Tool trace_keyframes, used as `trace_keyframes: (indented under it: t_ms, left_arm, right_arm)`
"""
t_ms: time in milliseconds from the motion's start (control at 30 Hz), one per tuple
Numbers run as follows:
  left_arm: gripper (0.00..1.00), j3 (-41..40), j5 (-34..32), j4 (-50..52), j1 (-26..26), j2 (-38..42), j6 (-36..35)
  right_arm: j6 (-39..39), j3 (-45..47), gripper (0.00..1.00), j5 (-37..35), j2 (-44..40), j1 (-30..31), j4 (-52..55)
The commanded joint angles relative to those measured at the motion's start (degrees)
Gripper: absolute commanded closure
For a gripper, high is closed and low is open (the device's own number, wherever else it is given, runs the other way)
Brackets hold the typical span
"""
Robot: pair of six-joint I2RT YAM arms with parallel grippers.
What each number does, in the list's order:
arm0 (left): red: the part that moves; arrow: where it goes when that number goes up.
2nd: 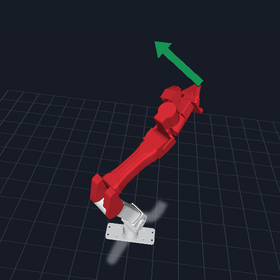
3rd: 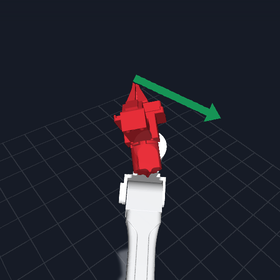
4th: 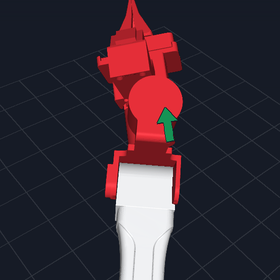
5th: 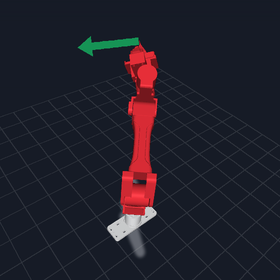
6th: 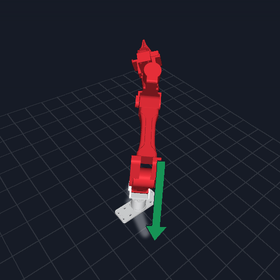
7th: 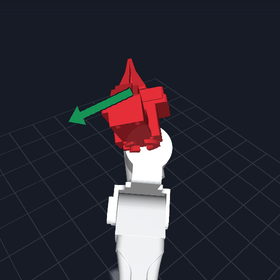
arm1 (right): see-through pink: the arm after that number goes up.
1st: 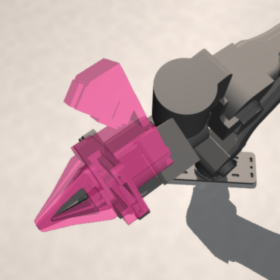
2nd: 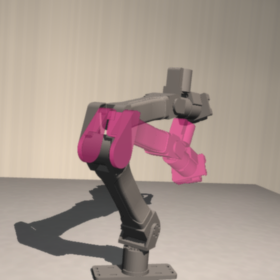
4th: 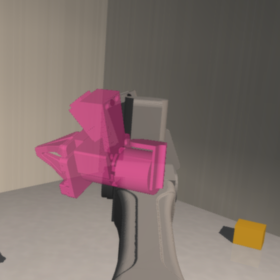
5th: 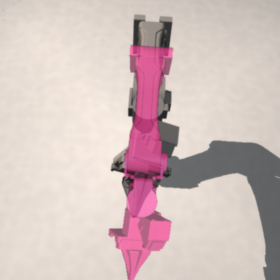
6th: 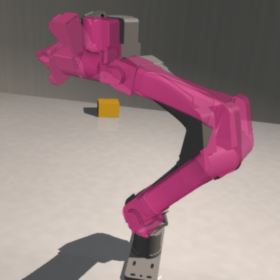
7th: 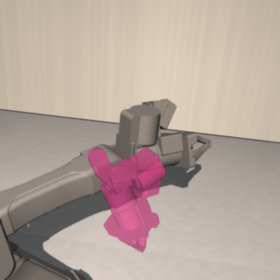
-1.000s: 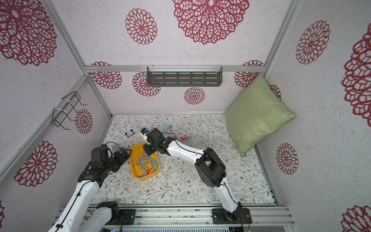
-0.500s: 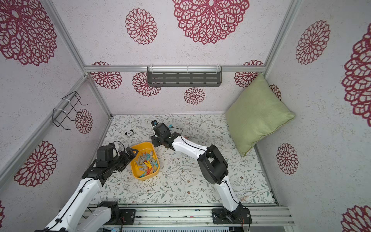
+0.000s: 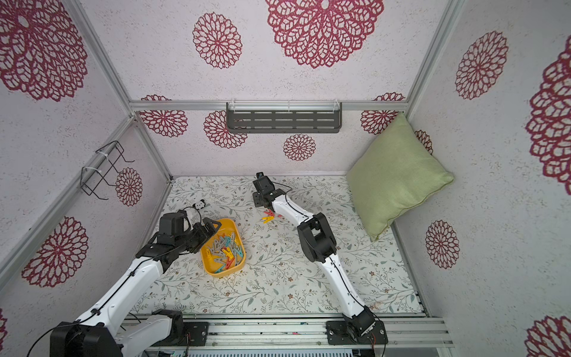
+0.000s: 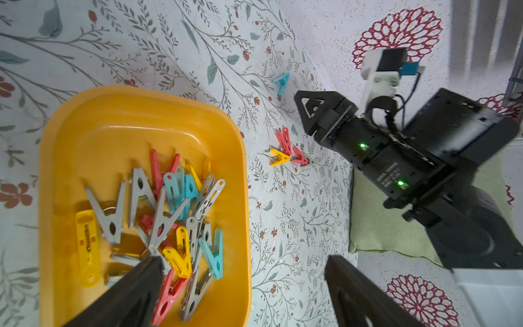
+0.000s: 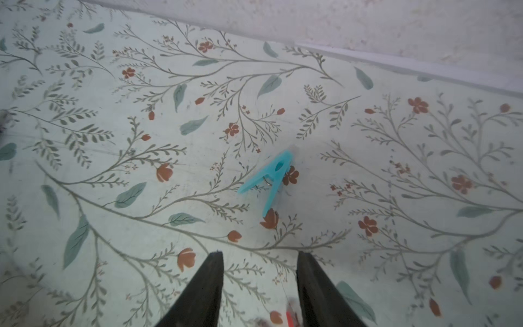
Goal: Put the clothespins into the storage box
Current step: Pick up the clothespin from the center of the board.
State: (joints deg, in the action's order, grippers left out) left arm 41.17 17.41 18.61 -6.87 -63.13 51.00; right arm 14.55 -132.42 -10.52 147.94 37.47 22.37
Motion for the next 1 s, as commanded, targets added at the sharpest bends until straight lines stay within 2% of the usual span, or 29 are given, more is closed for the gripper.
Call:
trace_keyframes:
  t_ms: [0,333,733,967]
  left_arm:
    - [0.03,1.5,0.2,-2.2,-0.3,-1.7,-1.0]
    - [0.03,1.5,1.4,-5.0,-0.3,-5.3,-0.6]
    - [0.03,-0.2,1.9,-6.6,-0.5,-5.7,0.0]
    - [0.03,-1.1,2.0,-6.8,-0.5,-5.2,0.2]
  right_arm:
    - [-0.7,-8.0,0.52,-0.7,3.1,-0.6,5.4]
    - [-0.1,-10.4,0.52,1.1,7.1,-2.3,2.2]
    - [1.5,-14.8,0.52,2.8,10.7,-2.8,0.6]
    - [2.6,-16.5,0.57,3.9,12.1,-3.0,-1.3]
